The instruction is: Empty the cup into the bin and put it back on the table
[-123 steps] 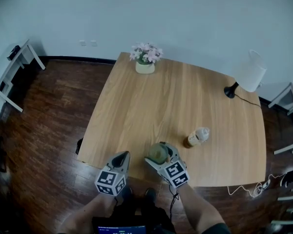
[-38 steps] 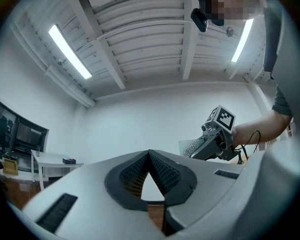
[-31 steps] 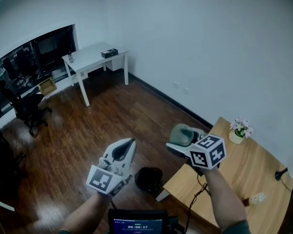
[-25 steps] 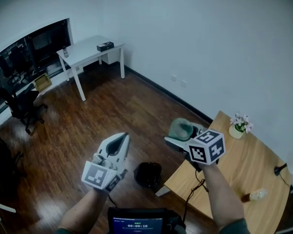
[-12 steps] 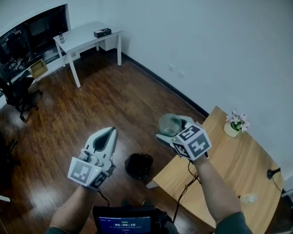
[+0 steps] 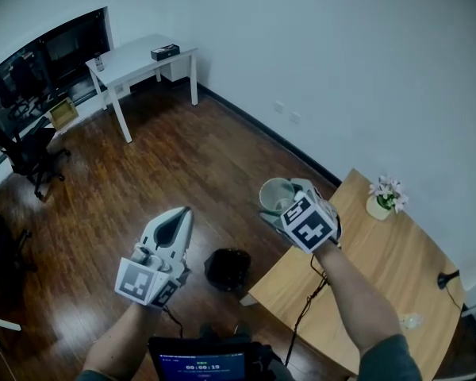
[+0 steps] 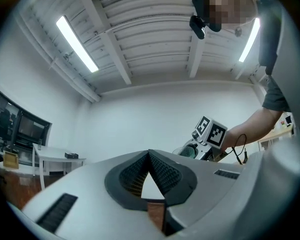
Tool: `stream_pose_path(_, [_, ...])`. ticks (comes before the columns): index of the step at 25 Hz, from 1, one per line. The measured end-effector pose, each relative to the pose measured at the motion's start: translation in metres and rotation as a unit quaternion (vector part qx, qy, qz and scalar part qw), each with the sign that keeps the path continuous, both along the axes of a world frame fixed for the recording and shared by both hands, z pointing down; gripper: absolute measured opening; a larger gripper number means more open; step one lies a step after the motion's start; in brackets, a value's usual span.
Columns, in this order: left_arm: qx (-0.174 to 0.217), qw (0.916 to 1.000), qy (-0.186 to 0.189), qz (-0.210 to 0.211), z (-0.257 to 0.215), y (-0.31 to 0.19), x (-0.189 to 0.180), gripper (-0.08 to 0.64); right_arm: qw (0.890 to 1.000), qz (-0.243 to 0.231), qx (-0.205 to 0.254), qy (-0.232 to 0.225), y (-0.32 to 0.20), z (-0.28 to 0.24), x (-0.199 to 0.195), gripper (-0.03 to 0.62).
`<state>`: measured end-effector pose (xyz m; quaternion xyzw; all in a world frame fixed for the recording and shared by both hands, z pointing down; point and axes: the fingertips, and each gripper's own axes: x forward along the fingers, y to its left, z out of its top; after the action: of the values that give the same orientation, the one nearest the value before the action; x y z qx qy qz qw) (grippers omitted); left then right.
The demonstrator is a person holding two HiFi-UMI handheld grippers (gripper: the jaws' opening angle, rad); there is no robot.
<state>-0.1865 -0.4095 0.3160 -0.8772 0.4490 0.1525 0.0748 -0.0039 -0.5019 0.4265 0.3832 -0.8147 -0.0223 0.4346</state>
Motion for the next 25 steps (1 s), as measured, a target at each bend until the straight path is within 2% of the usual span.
stream_pose_path(3, [0.017, 0.9998, 0.001, 0.006, -0.008, 0.002, 0.002, -0.009, 0.999, -0.002, 0.015, 0.041, -0.008, -0.002, 0.007, 0.391])
stream_pose_path(8, [0.023, 0.9997, -0.003, 0.0, -0.013, 0.0, 0.0, -0.008, 0.996, -0.007, 0.033, 0.077, -0.016, -0.01, 0.008, 0.391])
stream_pose_path(13, [0.086, 0.9963, -0.005, -0.002, -0.028, 0.011, 0.008, -0.009, 0.989, -0.018, 0.055, 0.132, -0.02, -0.012, 0.02, 0.391])
stream_pose_path(15, [0.1, 0.995, -0.002, 0.001, -0.033, 0.012, 0.009, -0.009, 0.986, -0.026, 0.067, 0.154, -0.021, -0.017, 0.018, 0.393])
stream_pose_path(19, [0.101, 0.9948, -0.005, -0.002, -0.033, 0.01, 0.01, -0.009, 0.978, -0.037, 0.086, 0.188, -0.024, -0.024, 0.018, 0.393])
stream_pose_path(25, [0.082, 0.9966, 0.0, 0.003, -0.025, 0.001, 0.014, -0.009, 0.97, -0.047, 0.094, 0.221, -0.025, -0.022, 0.021, 0.393])
